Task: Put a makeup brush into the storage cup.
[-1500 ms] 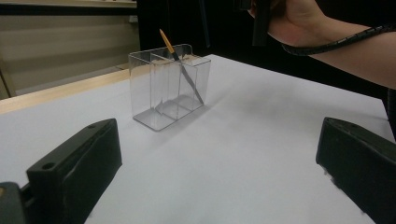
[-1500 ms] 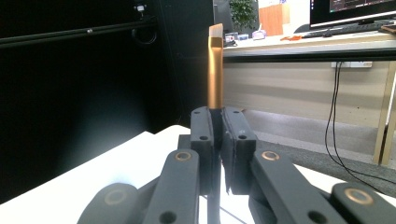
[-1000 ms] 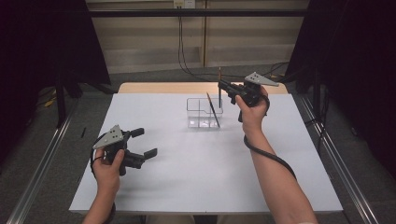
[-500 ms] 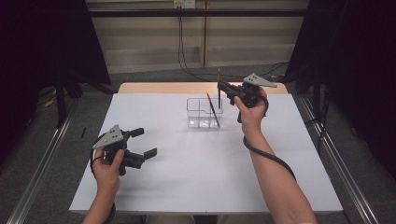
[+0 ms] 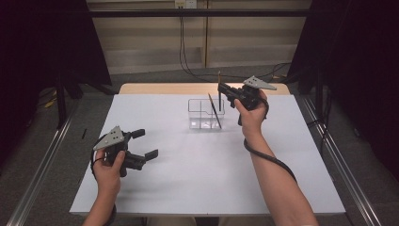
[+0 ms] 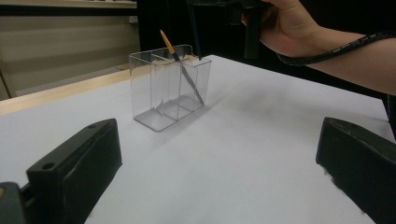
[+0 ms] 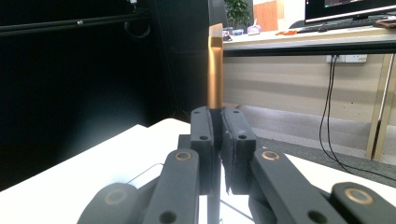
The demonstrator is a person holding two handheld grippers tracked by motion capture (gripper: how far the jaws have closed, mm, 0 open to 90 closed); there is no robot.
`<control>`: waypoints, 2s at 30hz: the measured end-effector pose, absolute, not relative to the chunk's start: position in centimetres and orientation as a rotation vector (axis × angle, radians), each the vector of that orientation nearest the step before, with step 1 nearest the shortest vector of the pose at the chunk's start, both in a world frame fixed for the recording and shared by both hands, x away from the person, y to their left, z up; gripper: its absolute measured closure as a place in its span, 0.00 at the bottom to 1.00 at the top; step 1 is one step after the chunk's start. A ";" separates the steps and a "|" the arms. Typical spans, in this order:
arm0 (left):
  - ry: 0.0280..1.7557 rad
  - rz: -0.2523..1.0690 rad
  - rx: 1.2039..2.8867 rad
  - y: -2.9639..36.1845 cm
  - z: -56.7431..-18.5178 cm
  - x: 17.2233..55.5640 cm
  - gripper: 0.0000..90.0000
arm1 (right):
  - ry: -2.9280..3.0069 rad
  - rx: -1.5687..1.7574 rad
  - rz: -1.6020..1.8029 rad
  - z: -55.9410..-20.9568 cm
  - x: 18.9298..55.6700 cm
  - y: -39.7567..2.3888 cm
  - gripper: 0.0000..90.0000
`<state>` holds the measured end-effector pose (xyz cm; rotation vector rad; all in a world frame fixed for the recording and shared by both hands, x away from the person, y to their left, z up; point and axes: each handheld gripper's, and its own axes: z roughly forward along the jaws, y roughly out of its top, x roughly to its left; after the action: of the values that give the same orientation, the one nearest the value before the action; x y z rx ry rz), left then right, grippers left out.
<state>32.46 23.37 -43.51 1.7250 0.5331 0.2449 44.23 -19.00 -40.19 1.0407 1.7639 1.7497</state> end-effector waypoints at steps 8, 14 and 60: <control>0.532 0.246 1.728 23.4 -43.5 32.4 0.00 | 1.774 1.029 1.747 -40.4 44.1 -18.6 0.94; 0.529 0.246 1.728 23.4 -43.5 32.5 0.00 | 1.788 1.023 1.751 -40.6 43.9 -18.2 0.94; 0.513 0.258 1.735 23.2 -43.2 32.3 0.00 | 1.843 1.027 1.769 -42.3 42.8 -18.1 0.93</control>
<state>32.33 23.21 -43.15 1.7347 0.5134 0.2584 42.77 -18.09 -42.34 1.0268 1.8426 1.7689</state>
